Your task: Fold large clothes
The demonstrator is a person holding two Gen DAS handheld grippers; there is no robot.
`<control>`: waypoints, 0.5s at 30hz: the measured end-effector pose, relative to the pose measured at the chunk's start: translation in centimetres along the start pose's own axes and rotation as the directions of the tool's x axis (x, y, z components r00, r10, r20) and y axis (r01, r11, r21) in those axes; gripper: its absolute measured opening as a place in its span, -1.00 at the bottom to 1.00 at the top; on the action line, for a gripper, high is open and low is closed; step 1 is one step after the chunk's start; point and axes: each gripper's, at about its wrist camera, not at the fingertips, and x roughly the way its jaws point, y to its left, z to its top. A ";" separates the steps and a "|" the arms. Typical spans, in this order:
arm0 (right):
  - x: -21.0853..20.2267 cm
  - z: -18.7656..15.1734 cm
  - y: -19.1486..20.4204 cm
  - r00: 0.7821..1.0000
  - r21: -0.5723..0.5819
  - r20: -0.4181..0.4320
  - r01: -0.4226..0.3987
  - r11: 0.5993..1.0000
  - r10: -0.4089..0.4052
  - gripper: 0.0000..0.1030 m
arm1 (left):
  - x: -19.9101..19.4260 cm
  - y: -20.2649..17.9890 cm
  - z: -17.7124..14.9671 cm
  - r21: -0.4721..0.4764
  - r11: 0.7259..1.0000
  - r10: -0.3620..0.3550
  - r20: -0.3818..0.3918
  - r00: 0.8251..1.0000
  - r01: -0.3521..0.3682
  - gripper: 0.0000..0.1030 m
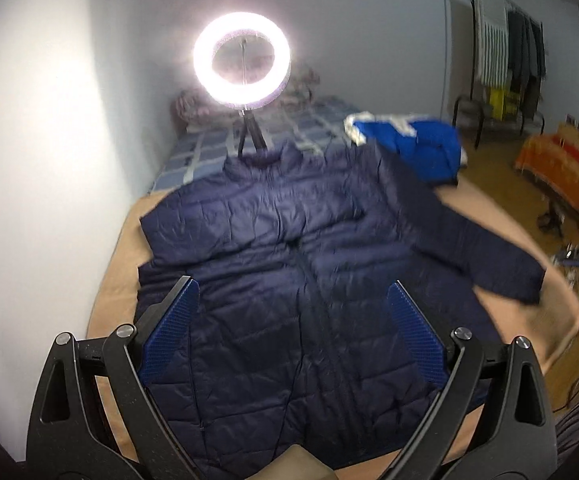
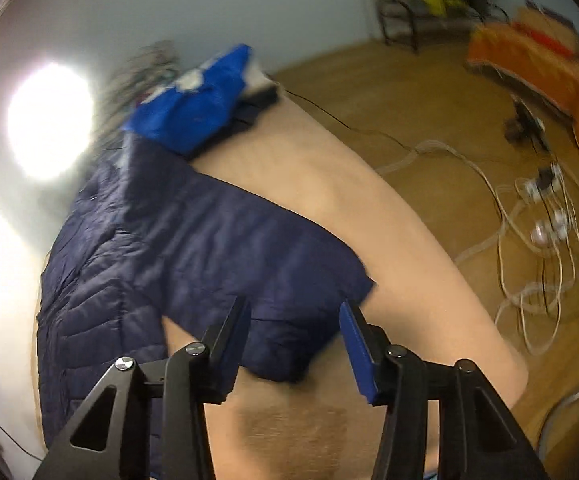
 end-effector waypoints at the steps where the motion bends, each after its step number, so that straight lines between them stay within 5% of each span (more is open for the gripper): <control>1: 0.6 -0.1 -0.8 1.000 0.033 -0.014 -0.008 0.999 0.008 -0.11 | 0.8 0.0 -0.3 0.014 1.000 0.021 -0.018 1.000 -0.021 0.89; 8: 5.3 -1.8 -3.7 0.989 0.229 -0.084 -0.097 0.969 0.118 -0.21 | 3.2 1.0 -1.2 0.027 0.997 0.068 -0.062 0.996 -0.066 0.89; 15: 7.0 -2.7 -3.5 0.994 0.254 -0.080 -0.055 0.966 0.078 -0.27 | 3.6 3.2 -1.6 -0.010 0.996 0.090 -0.081 0.993 -0.091 0.89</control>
